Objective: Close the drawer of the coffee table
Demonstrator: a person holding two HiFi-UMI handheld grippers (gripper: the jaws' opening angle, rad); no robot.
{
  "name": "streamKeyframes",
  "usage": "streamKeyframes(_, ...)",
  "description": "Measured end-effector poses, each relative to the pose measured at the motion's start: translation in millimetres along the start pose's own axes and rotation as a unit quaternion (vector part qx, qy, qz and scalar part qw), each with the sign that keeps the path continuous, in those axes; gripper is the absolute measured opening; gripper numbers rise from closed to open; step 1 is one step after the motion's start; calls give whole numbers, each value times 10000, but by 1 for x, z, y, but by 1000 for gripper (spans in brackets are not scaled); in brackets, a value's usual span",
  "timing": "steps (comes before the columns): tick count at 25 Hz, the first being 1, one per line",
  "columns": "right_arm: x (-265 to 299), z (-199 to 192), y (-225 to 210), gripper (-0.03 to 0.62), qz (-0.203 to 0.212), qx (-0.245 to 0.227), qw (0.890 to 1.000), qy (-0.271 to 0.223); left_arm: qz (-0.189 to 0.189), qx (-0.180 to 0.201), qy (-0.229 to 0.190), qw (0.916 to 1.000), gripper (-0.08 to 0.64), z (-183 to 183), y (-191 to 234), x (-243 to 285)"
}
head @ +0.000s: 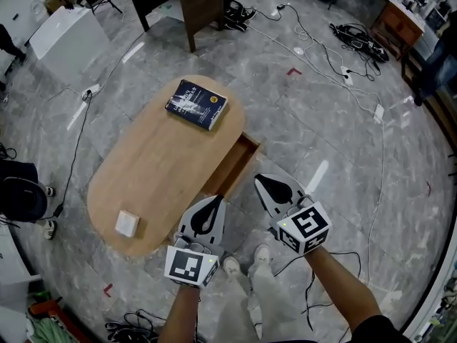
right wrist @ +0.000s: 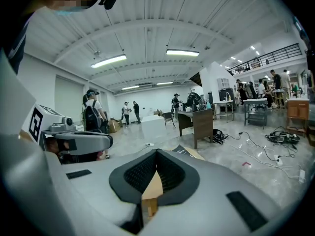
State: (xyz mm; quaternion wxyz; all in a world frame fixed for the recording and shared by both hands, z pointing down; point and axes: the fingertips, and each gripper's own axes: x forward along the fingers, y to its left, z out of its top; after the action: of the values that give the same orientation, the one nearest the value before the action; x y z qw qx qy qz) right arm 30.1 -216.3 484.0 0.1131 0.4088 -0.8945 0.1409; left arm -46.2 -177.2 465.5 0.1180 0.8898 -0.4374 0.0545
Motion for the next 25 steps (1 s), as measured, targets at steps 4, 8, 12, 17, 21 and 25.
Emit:
streamKeyframes(4,8,-15,-2,12,8,77,10000,22,-2,-8,36,10000,2,-14,1,2)
streamKeyframes(8,15,-29,-5,12,19,123,9999,45,1,-17,59,10000,2,-26,3,7)
streamKeyframes(12,25,-43,-8,11,38,107,9999,67,-9,-2,106,9999,2,-40,4,12)
streamKeyframes(17,37,-56,-8,12,69,160,9998,73,-13,-7,155,9999,2,-56,8,17)
streamKeyframes(21,43,-68,-8,12,89,159,9998,113,16,-52,49,10000,2,-64,12,21)
streamKeyframes(25,50,-85,-7,12,113,169,9996,183,48,-74,15,10000,2,-77,17,23)
